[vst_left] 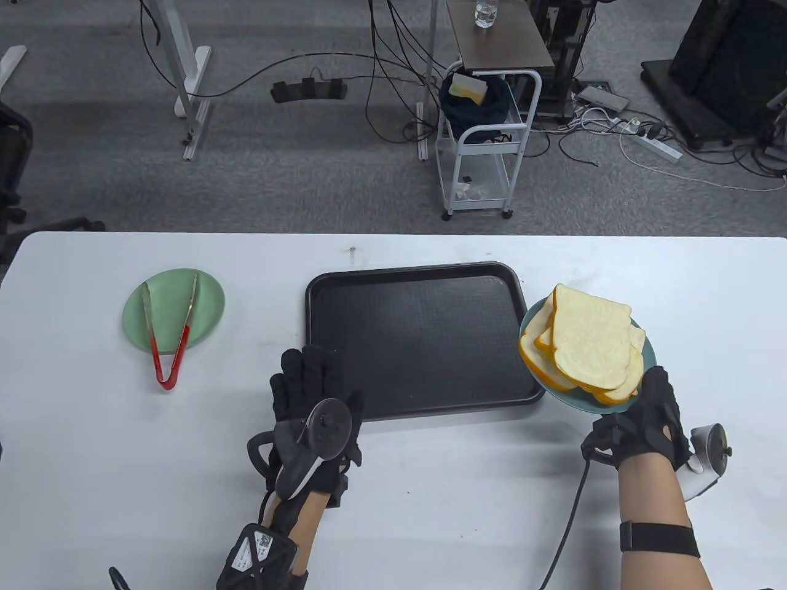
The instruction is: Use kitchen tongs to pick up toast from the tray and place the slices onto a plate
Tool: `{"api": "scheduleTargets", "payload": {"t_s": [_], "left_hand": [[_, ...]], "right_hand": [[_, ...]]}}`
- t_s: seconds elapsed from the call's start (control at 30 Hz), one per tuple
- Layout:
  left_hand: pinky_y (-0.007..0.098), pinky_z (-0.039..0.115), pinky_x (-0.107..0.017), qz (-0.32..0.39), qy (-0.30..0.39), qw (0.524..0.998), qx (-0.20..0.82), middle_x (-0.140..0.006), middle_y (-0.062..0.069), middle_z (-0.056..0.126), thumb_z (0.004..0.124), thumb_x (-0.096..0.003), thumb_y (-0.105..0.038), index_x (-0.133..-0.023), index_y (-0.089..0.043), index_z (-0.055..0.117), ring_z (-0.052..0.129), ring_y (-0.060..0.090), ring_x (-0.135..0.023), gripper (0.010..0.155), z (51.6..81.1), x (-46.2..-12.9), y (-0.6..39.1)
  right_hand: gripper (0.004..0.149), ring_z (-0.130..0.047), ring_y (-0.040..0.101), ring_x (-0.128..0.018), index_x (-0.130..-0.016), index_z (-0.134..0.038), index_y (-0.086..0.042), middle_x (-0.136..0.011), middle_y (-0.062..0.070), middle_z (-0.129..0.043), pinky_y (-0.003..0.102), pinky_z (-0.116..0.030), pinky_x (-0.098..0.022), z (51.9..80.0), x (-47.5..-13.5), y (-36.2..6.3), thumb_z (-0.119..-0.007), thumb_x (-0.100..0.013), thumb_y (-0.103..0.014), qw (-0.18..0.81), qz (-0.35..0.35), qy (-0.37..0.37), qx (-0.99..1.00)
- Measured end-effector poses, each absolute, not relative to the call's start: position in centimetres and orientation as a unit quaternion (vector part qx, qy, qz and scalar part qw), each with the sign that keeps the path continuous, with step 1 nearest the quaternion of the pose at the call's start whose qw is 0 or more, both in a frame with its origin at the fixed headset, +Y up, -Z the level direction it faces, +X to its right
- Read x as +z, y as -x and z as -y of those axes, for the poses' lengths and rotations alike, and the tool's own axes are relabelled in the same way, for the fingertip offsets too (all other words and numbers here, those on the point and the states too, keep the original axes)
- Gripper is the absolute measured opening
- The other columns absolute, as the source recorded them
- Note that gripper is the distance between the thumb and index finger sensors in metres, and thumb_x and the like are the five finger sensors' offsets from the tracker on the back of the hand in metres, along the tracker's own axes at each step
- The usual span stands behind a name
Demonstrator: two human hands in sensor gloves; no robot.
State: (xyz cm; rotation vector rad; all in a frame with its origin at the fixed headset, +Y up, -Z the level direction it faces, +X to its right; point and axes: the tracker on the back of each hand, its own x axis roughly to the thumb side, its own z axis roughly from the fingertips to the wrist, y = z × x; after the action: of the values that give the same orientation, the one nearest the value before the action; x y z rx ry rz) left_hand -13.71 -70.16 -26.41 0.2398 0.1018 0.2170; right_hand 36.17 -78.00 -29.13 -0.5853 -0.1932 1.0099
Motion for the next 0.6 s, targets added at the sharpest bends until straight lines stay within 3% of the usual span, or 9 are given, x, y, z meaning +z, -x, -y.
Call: {"api": "scheduleTargets", "payload": {"t_s": [0.3,0.6], "left_hand": [[0.051,0.038,-0.079,-0.056,-0.121,0.985,0.113,-0.12,-0.002,0.046,0.062,-0.043,-0.063,-0.104,-0.035,0.054,0.035,0.027,-0.112,0.067,70.6,-25.6,14.7],[0.051,0.039,-0.079,-0.054,-0.128,0.981,0.133,-0.12,-0.002,0.046,0.062,-0.0432,-0.062,-0.104,-0.035,0.055,0.035,0.026,-0.112,0.067,70.2,-25.2,15.0]], "right_hand": [[0.048,-0.108,0.034,-0.054,-0.094,-0.052,-0.021,-0.082,0.018,-0.087,0.052,-0.088,-0.042,79.0,-28.5,-38.0,-0.062,-0.052,-0.043,0.786,0.116,0.34,0.503],[0.05,-0.102,0.044,-0.063,-0.094,-0.049,-0.014,-0.086,0.025,-0.082,0.053,-0.089,-0.041,82.2,-27.5,-39.7,-0.065,-0.052,-0.034,0.727,0.07,0.463,0.503]]}}
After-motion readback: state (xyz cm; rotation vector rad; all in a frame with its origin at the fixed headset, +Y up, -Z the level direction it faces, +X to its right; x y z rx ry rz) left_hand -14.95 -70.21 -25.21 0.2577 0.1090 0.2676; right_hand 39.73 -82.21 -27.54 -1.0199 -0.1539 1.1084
